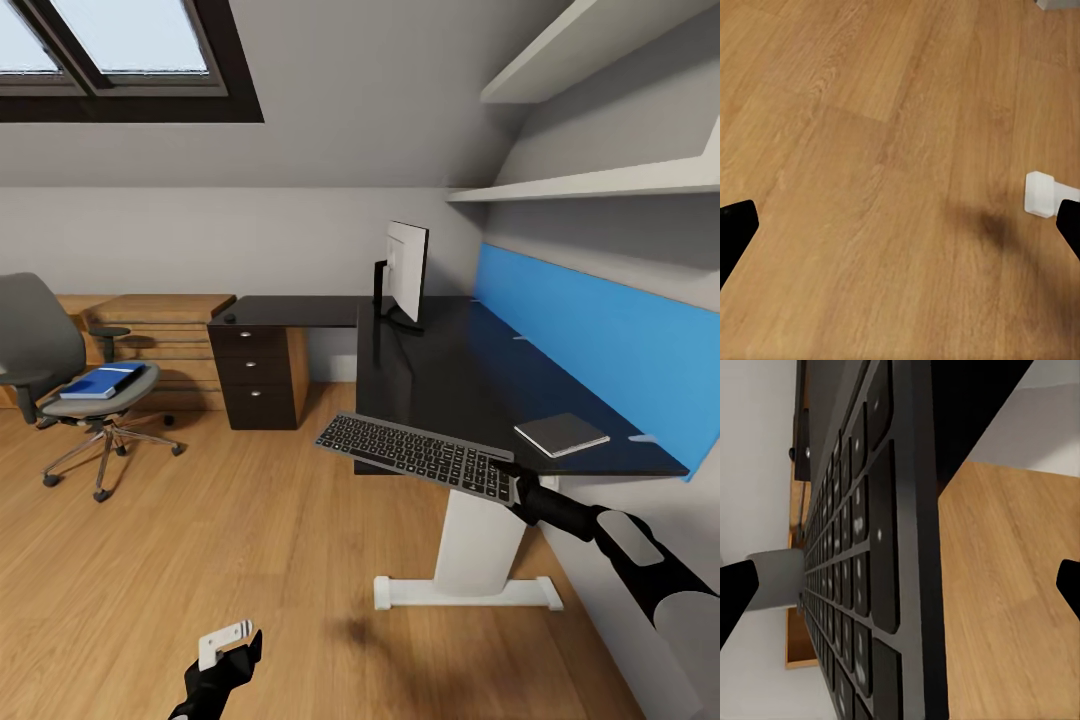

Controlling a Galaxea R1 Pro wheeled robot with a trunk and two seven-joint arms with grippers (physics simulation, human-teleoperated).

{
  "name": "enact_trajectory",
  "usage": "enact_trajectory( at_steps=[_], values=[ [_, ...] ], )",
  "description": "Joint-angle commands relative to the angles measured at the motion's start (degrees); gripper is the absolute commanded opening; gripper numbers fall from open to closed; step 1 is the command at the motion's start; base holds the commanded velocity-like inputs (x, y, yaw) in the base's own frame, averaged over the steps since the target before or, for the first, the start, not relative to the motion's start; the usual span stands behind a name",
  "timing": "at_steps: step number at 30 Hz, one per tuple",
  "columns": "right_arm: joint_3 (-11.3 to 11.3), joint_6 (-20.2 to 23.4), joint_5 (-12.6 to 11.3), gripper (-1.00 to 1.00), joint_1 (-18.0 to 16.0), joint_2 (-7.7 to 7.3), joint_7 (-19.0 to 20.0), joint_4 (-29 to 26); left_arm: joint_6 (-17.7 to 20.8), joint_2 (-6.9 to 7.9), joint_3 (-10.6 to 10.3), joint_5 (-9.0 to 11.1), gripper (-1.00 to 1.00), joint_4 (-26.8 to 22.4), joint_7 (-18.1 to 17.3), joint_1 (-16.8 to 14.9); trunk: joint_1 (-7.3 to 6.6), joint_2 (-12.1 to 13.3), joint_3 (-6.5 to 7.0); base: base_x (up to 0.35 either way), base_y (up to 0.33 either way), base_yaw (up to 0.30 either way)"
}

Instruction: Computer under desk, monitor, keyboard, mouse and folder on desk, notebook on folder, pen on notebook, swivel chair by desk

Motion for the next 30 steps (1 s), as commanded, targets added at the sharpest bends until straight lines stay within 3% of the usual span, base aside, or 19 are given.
enact_trajectory(
  at_steps=[1,20,21,30],
  values=[
    [0.28,-0.03,0.08,1.0,-0.05,-0.06,0.34,0.04,-0.3,0.09,-0.48,0.52,1.0,-0.01,0.51,-0.04,-0.01,-0.03,-0.05,0.0,0.0,0.0],
    [1.61,0.14,0.18,1.0,-0.05,-0.04,0.36,-0.23,-0.3,0.04,-0.48,0.56,1.0,-0.01,0.6,-0.04,-0.01,-0.03,-0.05,0.0,0.0,0.0],
    [1.64,0.14,0.18,-1.0,-0.05,-0.04,0.36,-0.23,-0.3,0.05,-0.48,0.56,1.0,-0.01,0.6,-0.04,-0.01,-0.03,-0.05,0.0,0.0,0.0],
    [1.7,0.22,0.18,-1.0,-0.05,-0.04,0.36,-0.24,-0.3,0.0,-0.48,0.61,1.0,-0.01,0.6,-0.04,-0.01,-0.03,-0.05,0.0,0.0,0.0]
  ],
)
